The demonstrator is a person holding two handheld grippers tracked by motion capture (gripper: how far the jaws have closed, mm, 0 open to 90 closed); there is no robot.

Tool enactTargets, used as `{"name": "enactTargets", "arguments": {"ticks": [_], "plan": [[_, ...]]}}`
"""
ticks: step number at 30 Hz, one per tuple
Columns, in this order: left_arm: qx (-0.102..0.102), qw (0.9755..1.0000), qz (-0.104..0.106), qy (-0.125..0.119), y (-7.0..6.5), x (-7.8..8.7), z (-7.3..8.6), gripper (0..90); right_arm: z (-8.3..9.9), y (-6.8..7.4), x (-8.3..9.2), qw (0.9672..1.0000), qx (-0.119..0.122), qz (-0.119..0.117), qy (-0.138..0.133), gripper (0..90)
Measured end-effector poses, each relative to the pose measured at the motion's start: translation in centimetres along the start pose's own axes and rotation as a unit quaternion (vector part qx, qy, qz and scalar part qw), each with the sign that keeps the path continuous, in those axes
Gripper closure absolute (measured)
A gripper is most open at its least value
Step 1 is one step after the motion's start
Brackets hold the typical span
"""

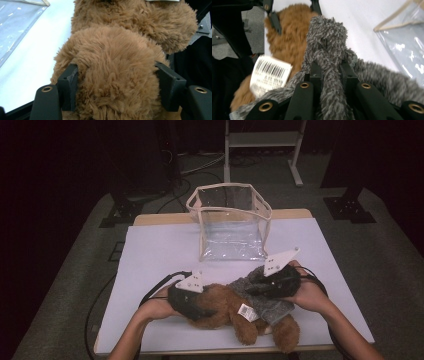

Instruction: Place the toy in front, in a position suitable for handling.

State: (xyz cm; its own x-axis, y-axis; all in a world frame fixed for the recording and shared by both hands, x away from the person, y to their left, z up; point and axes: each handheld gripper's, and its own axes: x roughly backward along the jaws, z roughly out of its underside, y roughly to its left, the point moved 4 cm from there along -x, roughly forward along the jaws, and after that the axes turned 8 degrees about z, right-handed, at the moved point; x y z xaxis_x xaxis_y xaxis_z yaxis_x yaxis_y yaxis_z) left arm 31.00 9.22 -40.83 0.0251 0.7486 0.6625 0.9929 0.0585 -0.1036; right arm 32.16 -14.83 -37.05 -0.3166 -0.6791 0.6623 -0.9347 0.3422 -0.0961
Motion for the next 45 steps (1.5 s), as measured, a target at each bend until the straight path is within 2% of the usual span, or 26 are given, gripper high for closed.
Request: {"name": "enactTargets", "arguments": {"ticks": [4, 8, 11, 13, 15, 17, 18, 21, 26, 28, 30, 34, 35, 38, 42, 43, 45], "plan": [[0.0, 1.0, -0.007, -0.001, 0.2, 0.7, -0.5, 22.2, 1.5, 0.1, 0.5, 0.9997, -0.021, -0.009, -0.006, 75.7], [0.013, 0.9998, -0.012, 0.001, 0.5, 1.0, -1.1, 10.8, 2.1, 0.7, 0.2, 0.9997, -0.019, -0.011, -0.01, 76.1], [0.028, 0.9996, -0.002, 0.001, 0.7, 0.5, -0.7, 7.1, 2.4, 0.9, 0.4, 0.9995, -0.024, -0.013, -0.015, 76.2], [0.044, 0.9989, 0.01, -0.01, 1.0, -0.1, -0.3, 4.3, 2.7, 0.9, 0.4, 0.9992, -0.03, -0.018, -0.021, 76.2], [0.063, 0.9973, 0.035, -0.007, 1.1, -1.8, 0.3, 1.7, 2.9, 0.9, 0.5, 0.9987, -0.037, -0.023, -0.026, 76.2], [0.062, 0.9968, 0.051, -0.003, 1.0, -2.9, 0.3, 2.9, 3.1, 1.0, 0.6, 0.9984, -0.041, -0.026, -0.029, 76.1], [0.054, 0.9971, 0.054, 0.002, 1.0, -2.9, 0.1, 8.3, 3.2, 1.0, 0.7, 0.9984, -0.042, -0.025, -0.029, 76.0], [0.043, 0.9985, 0.033, 0.006, 1.4, -2.7, -0.4, 28.7, 3.3, 0.7, 1.0, 0.9981, -0.049, -0.013, -0.034, 75.7], [0.011, 0.9996, -0.023, 0.009, 2.0, -2.1, -1.3, 40.4, 2.9, -0.5, 1.2, 0.9977, -0.057, -0.003, -0.036, 75.2], [-0.006, 0.9983, -0.054, 0.023, 2.5, -1.9, -1.7, 41.7, 2.6, -1.1, 1.1, 0.9977, -0.059, -0.005, -0.033, 75.2], [-0.018, 0.9968, -0.069, 0.036, 2.7, -1.8, -2.1, 42.7, 2.2, -1.7, 1.0, 0.9983, -0.054, -0.005, -0.02, 75.1], [-0.016, 0.9952, -0.093, 0.023, 3.9, -1.1, -2.4, 44.7, 0.8, -2.7, 0.8, 0.9997, -0.024, -0.001, 0.009, 75.0], [-0.013, 0.9951, -0.096, 0.019, 4.2, -0.9, -2.5, 44.9, 0.5, -2.9, 0.7, 0.9996, -0.023, 0.002, 0.014, 74.9], [-0.016, 0.9923, -0.122, 0.017, 5.0, -0.1, -2.5, 44.8, -0.2, -3.7, 0.5, 0.9996, -0.024, 0.012, 0.012, 74.7], [-0.019, 0.9883, -0.151, 0.008, 5.8, 1.3, -2.3, 44.1, -0.9, -5.1, 0.0, 0.999, -0.039, 0.021, -0.003, 74.7], [-0.02, 0.9879, -0.154, 0.004, 5.8, 1.5, -2.3, 43.8, -1.1, -5.5, -0.1, 0.9987, -0.044, 0.026, -0.006, 74.7], [-0.023, 0.9889, -0.147, 0.0, 5.8, 1.5, -2.0, 41.3, -1.4, -6.1, -0.4, 0.9981, -0.053, 0.029, -0.011, 74.7]]}}
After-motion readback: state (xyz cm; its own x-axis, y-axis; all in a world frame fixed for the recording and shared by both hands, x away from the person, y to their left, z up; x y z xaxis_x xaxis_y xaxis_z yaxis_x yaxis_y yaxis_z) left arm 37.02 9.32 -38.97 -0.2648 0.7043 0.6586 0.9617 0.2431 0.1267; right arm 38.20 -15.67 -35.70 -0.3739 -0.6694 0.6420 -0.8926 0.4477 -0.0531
